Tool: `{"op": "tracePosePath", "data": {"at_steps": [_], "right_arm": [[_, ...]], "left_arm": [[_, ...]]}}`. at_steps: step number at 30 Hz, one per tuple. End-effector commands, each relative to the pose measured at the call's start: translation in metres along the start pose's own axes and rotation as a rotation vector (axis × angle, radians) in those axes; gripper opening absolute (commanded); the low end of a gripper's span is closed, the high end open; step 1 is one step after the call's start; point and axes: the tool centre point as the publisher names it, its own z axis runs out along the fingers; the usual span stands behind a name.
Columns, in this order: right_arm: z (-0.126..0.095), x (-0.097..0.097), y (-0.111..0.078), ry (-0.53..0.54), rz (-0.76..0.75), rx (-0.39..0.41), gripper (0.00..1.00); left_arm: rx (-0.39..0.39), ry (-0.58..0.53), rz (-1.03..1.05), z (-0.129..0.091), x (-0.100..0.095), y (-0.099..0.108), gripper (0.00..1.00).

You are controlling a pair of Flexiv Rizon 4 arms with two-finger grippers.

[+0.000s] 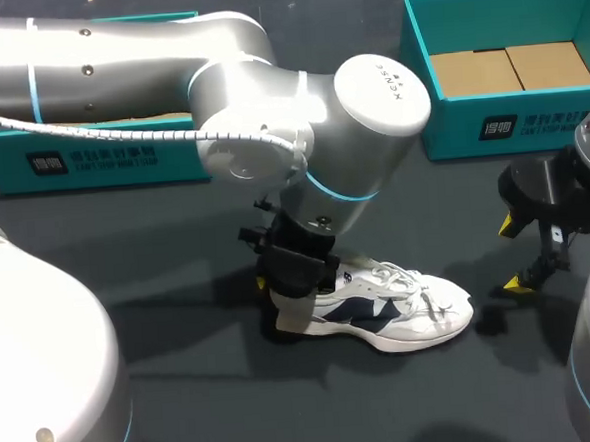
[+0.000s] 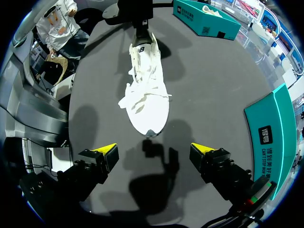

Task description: Take the shoe out of the shoebox, open the shoe tongue, remove and reinsert the insole, then place the shoe into the shoebox

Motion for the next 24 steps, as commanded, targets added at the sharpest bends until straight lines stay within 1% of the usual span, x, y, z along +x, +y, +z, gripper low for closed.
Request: {"op": "tracePosePath", "data": {"at_steps": [1, 11, 24], "right_arm": [[0.000, 0.002, 0.000, -0.003, 0.000, 0.001, 1.00], [0.000, 0.002, 0.000, -0.003, 0.000, 0.001, 1.00], [0.000, 0.002, 0.000, -0.003, 0.000, 0.001, 1.00]], "left_arm": [[-0.009, 0.017, 0.001, 0.001, -0.005, -0.001, 0.00], [-0.009, 0.037, -0.014, 0.010, -0.009, -0.003, 0.00], [0.013, 0.032, -0.056, 0.014, -0.007, -0.005, 0.00]]}}
